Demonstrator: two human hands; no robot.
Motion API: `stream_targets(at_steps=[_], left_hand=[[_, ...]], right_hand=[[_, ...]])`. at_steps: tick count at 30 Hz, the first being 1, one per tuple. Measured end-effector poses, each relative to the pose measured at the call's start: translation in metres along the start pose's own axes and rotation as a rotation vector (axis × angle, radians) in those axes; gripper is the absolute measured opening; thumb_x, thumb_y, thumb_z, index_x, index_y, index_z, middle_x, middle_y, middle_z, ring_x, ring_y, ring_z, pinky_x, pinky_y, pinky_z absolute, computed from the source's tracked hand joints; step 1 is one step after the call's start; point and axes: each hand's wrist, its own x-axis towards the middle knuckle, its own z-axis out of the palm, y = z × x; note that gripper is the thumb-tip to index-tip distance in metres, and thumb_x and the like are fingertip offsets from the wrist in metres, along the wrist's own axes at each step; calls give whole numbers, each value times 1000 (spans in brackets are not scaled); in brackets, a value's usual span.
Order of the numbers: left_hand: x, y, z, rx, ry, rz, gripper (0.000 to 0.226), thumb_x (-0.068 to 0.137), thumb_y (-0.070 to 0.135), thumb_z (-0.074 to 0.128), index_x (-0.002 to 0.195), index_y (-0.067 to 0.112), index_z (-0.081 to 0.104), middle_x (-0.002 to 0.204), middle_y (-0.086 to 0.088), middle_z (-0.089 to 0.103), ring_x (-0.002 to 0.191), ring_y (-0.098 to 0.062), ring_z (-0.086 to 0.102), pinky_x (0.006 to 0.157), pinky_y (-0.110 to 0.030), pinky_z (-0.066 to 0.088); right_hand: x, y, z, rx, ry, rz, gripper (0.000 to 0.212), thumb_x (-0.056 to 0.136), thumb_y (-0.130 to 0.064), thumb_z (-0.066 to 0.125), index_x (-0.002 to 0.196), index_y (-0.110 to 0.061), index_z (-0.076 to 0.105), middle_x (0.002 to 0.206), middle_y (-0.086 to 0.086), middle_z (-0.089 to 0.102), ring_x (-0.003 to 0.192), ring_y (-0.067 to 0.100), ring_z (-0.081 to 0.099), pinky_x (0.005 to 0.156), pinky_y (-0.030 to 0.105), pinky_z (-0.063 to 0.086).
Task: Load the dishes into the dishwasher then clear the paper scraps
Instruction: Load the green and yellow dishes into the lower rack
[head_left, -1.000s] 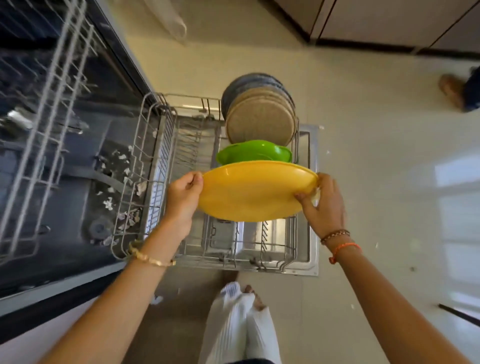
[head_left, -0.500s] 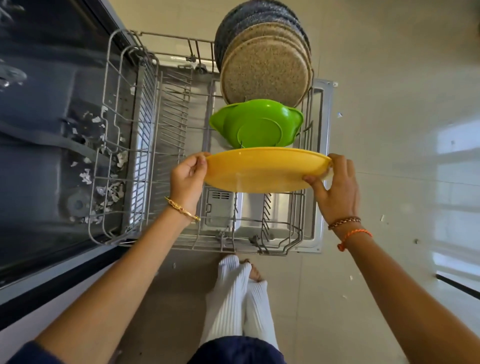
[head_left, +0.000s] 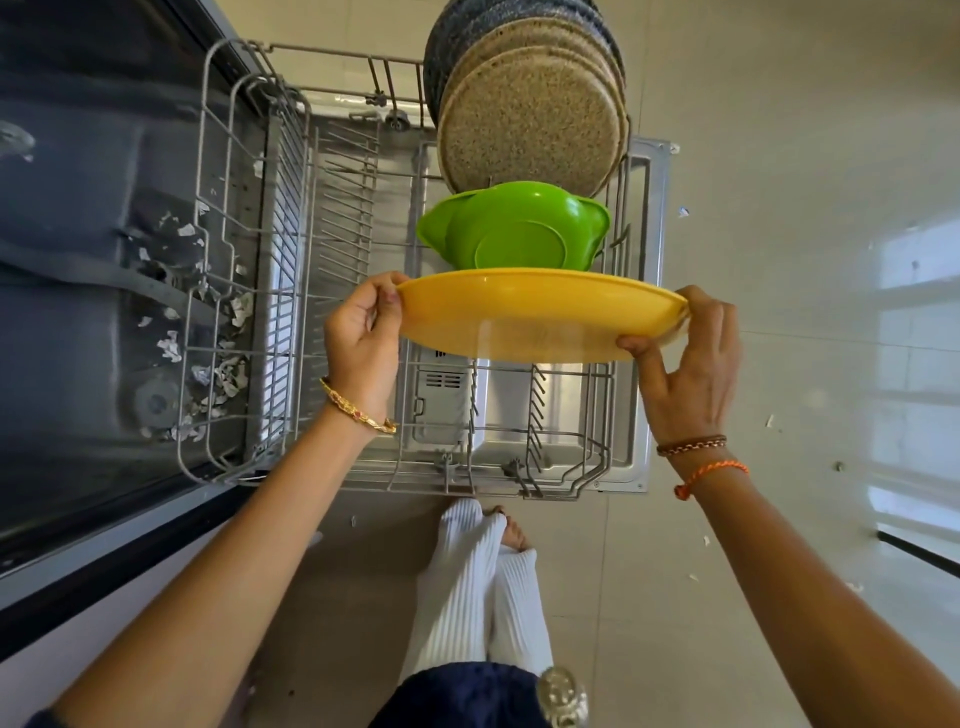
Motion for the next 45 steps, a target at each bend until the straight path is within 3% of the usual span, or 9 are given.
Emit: stream_targets(at_steps=[5,9,13,18,21,24,33,41,45], left_hand=[[-2,-13,-1,48,-39,13,28,93,-6,41,99,19,53,86,11,54,74,20,54,73,-5,44],[-3,-22,-1,95,-97,54,23,94,0,41,106,17,52,88,13,55,78,20,54,76,-4,43],[-10,-20,0,110,-65,136,19,91,10,40,104,17,53,83,13,55,76,19,54,72,-3,42],[-17,-32,-4,133,-32,66,23,96,2,40,105,-3,60,80,13,53,72,21,53,68,0,40],[-15,-31,-9,124,13,98,23,94,5,40,109,1,58,80,13,53,72,21,53,68,1,40],[-11,-27,-10,125,11,140,23,92,6,39,112,9,52,82,13,53,74,22,53,70,0,41],[-6,-38,2,134,-7,44,29,92,17,39,107,2,59,79,13,52,69,21,51,67,0,39],[11,-41,-6,226,46,67,24,96,7,40,104,-5,60,78,14,50,66,20,49,65,-1,39],[-2,-54,-14,358,-47,92,29,96,14,44,114,-5,57,87,6,57,77,1,50,64,-4,36]], right_hand=[[-5,4,8,-10,-70,27,54,83,-62,36,112,-16,39,97,26,55,85,38,55,69,34,33],[-19,10,6,-24,-87,79,77,82,-64,38,111,6,51,98,28,55,86,39,55,69,35,33],[-27,10,-1,-39,-43,94,49,80,-51,48,113,-16,38,99,27,55,90,22,45,74,27,27],[-27,9,2,-85,-98,65,56,80,-48,49,112,-2,48,94,26,56,85,37,55,70,35,30],[-20,5,3,-77,-85,28,46,80,-48,50,111,-16,39,95,23,56,88,20,45,74,27,24],[-10,2,2,-65,-70,1,51,83,-61,39,111,-18,37,97,23,56,88,17,41,70,19,17],[-2,3,3,-65,-188,88,87,74,-71,34,118,2,51,107,23,53,92,36,53,72,33,32],[2,0,20,-80,-288,160,58,80,-42,64,116,1,49,110,20,53,87,28,51,64,30,35],[18,9,37,-104,-363,196,43,85,-26,63,116,-2,45,117,15,52,99,31,54,66,29,33]])
